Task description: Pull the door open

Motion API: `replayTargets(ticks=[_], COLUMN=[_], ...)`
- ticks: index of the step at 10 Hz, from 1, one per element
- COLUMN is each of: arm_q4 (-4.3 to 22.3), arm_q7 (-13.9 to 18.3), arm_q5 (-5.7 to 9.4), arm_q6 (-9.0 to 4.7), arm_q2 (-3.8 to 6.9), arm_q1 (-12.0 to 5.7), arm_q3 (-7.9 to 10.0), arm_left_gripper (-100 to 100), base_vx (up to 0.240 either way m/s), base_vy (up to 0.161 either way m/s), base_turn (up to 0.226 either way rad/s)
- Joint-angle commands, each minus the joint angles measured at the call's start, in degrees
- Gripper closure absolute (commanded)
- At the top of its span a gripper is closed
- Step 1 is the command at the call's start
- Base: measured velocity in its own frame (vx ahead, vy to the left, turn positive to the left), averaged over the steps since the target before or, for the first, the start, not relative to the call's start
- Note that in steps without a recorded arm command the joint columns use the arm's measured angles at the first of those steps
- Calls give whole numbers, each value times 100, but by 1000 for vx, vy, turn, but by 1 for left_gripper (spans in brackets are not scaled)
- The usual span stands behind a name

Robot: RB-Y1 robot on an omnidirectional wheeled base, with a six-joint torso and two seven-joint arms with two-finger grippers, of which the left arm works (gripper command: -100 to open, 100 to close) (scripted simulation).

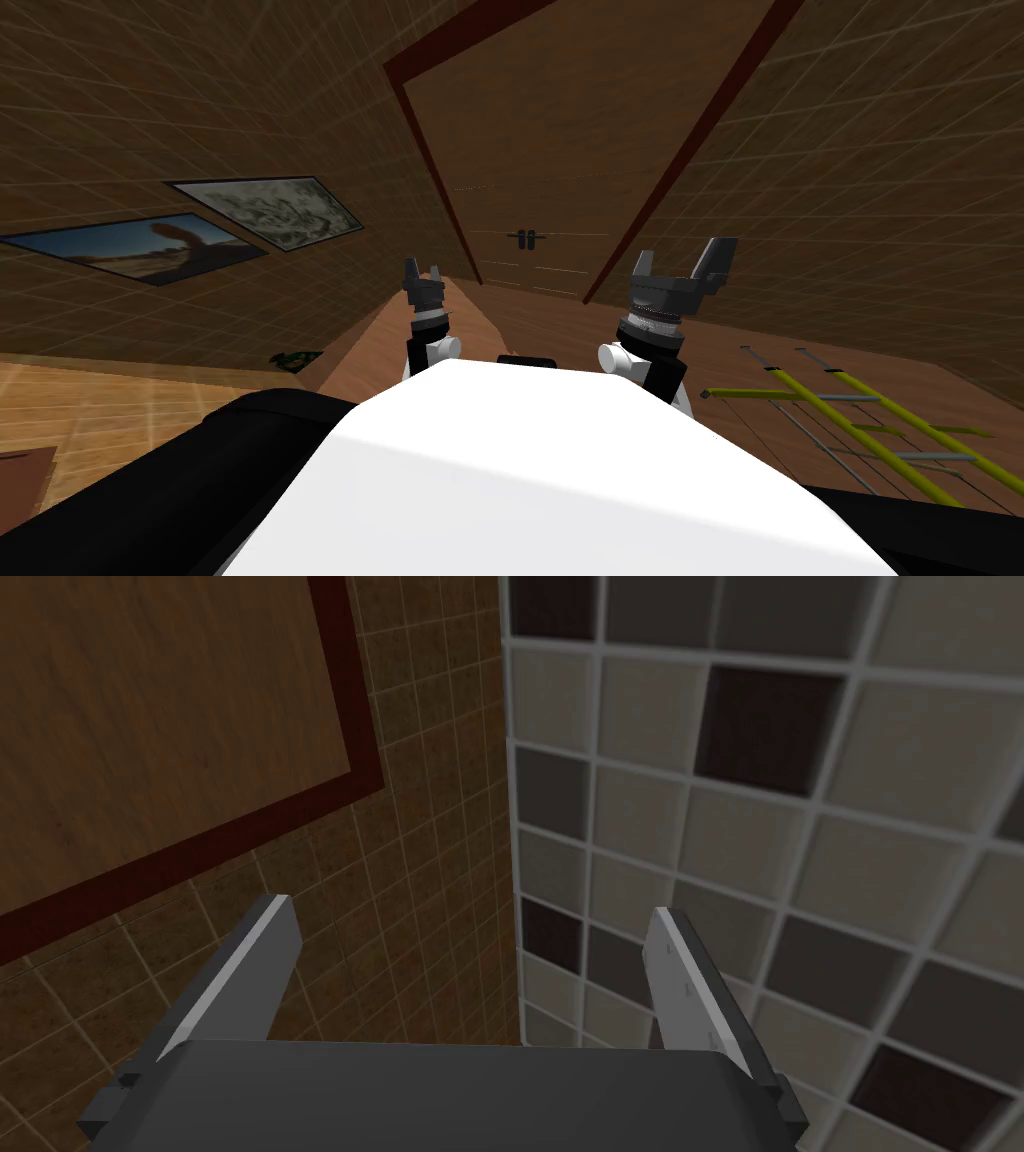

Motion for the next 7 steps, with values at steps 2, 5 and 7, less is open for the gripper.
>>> replayTargets(ticks=[2,5,7], arm_q4=[290,621,871], arm_q7=[68,147,206], arm_q5=[23,50,70], arm_q6=[5,11,15], arm_q2=[137,278,378], arm_q1=[-116,-248,-347], arm_q3=[13,28,39], arm_left_gripper=[-100,-100,-100], base_vx=[106,127,114], base_vy=[-14,-8,2], base_turn=[-80,-75,-71])
